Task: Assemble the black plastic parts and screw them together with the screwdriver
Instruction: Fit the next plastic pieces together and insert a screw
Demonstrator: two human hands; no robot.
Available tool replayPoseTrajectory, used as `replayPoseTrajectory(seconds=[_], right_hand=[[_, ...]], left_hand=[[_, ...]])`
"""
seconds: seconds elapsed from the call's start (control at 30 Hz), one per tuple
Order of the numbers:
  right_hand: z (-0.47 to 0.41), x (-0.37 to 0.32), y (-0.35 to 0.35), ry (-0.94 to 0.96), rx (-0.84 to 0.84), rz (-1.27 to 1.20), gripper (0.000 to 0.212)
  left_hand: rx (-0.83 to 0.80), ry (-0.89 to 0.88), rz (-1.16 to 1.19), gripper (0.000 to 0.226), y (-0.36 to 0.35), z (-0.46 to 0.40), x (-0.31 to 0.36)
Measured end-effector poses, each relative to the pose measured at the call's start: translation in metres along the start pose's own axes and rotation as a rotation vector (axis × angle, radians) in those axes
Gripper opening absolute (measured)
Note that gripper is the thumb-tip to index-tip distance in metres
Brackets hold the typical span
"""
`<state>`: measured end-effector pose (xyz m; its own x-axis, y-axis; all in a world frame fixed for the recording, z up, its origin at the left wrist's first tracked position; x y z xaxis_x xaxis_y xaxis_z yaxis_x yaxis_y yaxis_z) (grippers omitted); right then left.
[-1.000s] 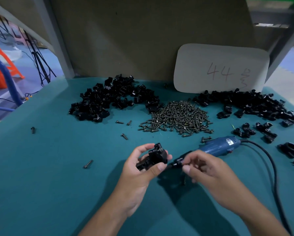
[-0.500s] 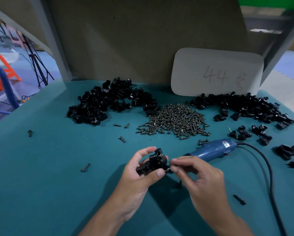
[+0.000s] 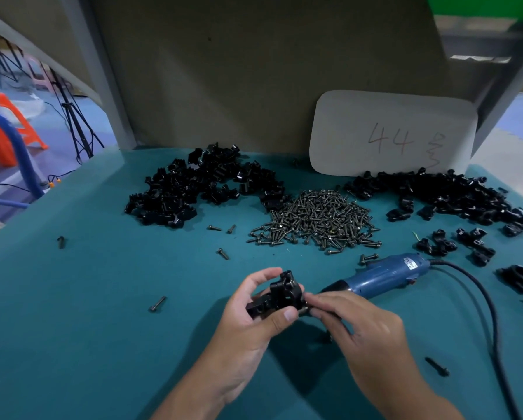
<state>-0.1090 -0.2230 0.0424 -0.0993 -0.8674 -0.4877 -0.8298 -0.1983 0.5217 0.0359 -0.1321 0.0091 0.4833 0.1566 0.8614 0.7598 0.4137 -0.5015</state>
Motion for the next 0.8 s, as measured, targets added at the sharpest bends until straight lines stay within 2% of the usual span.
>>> replayPoseTrajectory(seconds=[0.1, 0.3, 0.4, 0.5, 0.67, 0.73, 0.8], right_hand=[[0.000, 0.002, 0.001, 0.019, -0.024, 0.009, 0.018], [0.002, 0.004, -0.007, 0.053, -0.183, 0.096, 0.016], [0.002, 0.002, -0.008, 0.065, -0.292, 0.210, 0.024], [0.000, -0.002, -0.005, 0.079, -0.330, 0.287, 0.032], [0.000, -0.007, -0.003, -0.115, -0.277, 0.321, 0.049], [0.000, -0.008, -0.002, -0.159, -0.308, 0.327, 0.045], [0.000, -0.010, 0.000, -0.132, -0.382, 0.302, 0.031]], left_hand=[[-0.021, -0.004, -0.039, 0.060, 0.000, 0.000, 0.000], [-0.042, -0.011, -0.126, 0.058, 0.000, 0.001, 0.000], [-0.039, -0.002, -0.094, 0.062, -0.001, 0.001, -0.002], [-0.049, 0.013, -0.074, 0.065, -0.002, 0.003, -0.003], [-0.079, 0.007, -0.175, 0.062, -0.004, 0.003, -0.002], [-0.071, 0.006, -0.180, 0.061, -0.004, 0.003, -0.003], [-0.044, 0.001, -0.167, 0.062, -0.003, 0.002, -0.003]])
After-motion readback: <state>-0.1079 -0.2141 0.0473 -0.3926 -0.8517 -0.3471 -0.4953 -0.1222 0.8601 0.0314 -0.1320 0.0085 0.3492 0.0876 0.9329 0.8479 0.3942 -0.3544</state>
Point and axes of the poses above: each hand's wrist, its own z-axis away from the middle knuckle, its own y-axis out of the back of the hand, x = y × z, the point moved 4 cm from there along -z, towards the middle knuckle, and after that the axes turned 1 degree about x, right-handed, at the moved point
